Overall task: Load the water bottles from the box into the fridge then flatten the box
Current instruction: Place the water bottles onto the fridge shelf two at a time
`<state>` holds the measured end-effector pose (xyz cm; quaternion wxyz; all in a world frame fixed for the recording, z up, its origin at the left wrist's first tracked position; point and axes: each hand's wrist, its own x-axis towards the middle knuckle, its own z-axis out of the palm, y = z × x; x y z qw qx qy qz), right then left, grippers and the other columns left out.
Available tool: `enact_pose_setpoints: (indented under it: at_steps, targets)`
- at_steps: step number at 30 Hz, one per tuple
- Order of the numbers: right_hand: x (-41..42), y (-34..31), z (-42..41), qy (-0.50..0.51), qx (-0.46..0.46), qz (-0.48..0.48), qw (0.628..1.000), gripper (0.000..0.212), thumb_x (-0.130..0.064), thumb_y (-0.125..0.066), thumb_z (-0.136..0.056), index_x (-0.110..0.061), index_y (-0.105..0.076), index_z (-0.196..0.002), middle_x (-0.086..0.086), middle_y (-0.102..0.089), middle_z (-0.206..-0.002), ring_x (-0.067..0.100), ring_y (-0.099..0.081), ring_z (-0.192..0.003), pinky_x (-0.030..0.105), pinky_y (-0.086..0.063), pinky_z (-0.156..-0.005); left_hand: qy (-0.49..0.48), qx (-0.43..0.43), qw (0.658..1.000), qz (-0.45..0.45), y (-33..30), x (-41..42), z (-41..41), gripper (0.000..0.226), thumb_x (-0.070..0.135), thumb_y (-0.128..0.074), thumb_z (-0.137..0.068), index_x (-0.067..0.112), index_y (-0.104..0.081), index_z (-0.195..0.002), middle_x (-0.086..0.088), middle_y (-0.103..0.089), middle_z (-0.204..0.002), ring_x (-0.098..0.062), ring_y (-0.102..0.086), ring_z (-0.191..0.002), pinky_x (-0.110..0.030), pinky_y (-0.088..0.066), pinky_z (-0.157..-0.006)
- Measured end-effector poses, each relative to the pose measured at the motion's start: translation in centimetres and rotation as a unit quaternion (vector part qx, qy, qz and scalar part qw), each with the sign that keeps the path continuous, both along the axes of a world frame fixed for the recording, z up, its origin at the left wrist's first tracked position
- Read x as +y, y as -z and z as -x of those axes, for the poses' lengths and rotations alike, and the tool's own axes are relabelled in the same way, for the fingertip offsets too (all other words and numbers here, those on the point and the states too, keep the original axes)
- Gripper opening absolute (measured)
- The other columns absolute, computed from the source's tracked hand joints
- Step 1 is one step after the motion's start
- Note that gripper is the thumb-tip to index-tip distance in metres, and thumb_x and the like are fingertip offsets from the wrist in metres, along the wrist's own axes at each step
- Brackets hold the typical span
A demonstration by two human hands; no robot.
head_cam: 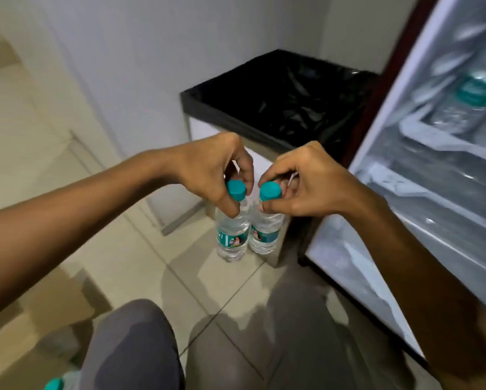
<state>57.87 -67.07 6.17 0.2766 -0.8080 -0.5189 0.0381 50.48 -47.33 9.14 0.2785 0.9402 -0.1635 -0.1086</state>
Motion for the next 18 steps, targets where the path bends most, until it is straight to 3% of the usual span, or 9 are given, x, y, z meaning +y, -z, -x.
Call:
enact_pose_setpoints:
  at_steps: [3,6,8,14,18]
  targets:
    - [-4.2,-2.4,-0.2,0.063,-0.004,0.002,0.998,0.027,-0.036,-0.085,-0.063,-0.022,-0.078,-0.085,-0.002,-0.069,-0.066,0.012,-0.064,-0.057,0.027,-0.053,-0.058,0.082,-0.026,0.996,0.037,-1.3,-3.7,-2.7,0.028,0.012,-0.079,-0.049,0.008,-0.073,-0.077,0.008,-0.061,-0.063,-0.007,-0.055,-0.052,-0.015,-0.043,-0.051]
    - [-8.3,-4.4,0.1,0.139,-0.006,-0.008,0.99,0.023,-0.031,-0.087,-0.063,-0.024,-0.079,-0.084,-0.004,-0.071,-0.067,0.01,-0.064,-0.058,0.031,-0.054,-0.059,0.153,-0.031,0.985,0.071,-2.4,-7.4,-5.0,0.035,0.023,-0.074,-0.046,0.008,-0.075,-0.078,-0.01,-0.067,-0.068,-0.02,-0.057,-0.054,-0.028,-0.046,-0.051]
    - [-11.0,-5.6,0.4,0.183,0.002,-0.017,0.983,0.025,-0.03,-0.088,-0.063,-0.022,-0.079,-0.084,-0.006,-0.072,-0.067,0.007,-0.063,-0.058,0.031,-0.055,-0.06,0.182,-0.024,0.979,0.088,-3.3,-9.7,-6.2,0.028,0.016,-0.079,-0.051,0.007,-0.075,-0.077,-0.015,-0.068,-0.069,-0.017,-0.057,-0.055,-0.031,-0.048,-0.051]
    - [-17.4,-9.6,2.2,0.305,-0.008,-0.015,0.952,0.026,-0.026,-0.09,-0.065,-0.016,-0.08,-0.086,-0.007,-0.074,-0.072,0.01,-0.067,-0.063,0.028,-0.057,-0.064,0.237,-0.057,0.961,0.131,-7.0,-16.4,-8.1,0.025,0.016,-0.077,-0.052,0.006,-0.076,-0.075,-0.012,-0.069,-0.065,-0.011,-0.055,-0.054,-0.024,-0.048,-0.055]
    - [-20.7,-12.8,3.1,0.369,-0.028,-0.024,0.929,0.025,-0.026,-0.091,-0.064,-0.017,-0.079,-0.085,-0.012,-0.072,-0.068,0.002,-0.063,-0.06,0.017,-0.052,-0.062,0.249,-0.071,0.951,0.169,-9.7,-19.9,-9.1,0.025,0.023,-0.076,-0.051,0.01,-0.076,-0.072,-0.017,-0.065,-0.06,-0.014,-0.05,-0.049,-0.026,-0.042,-0.05]
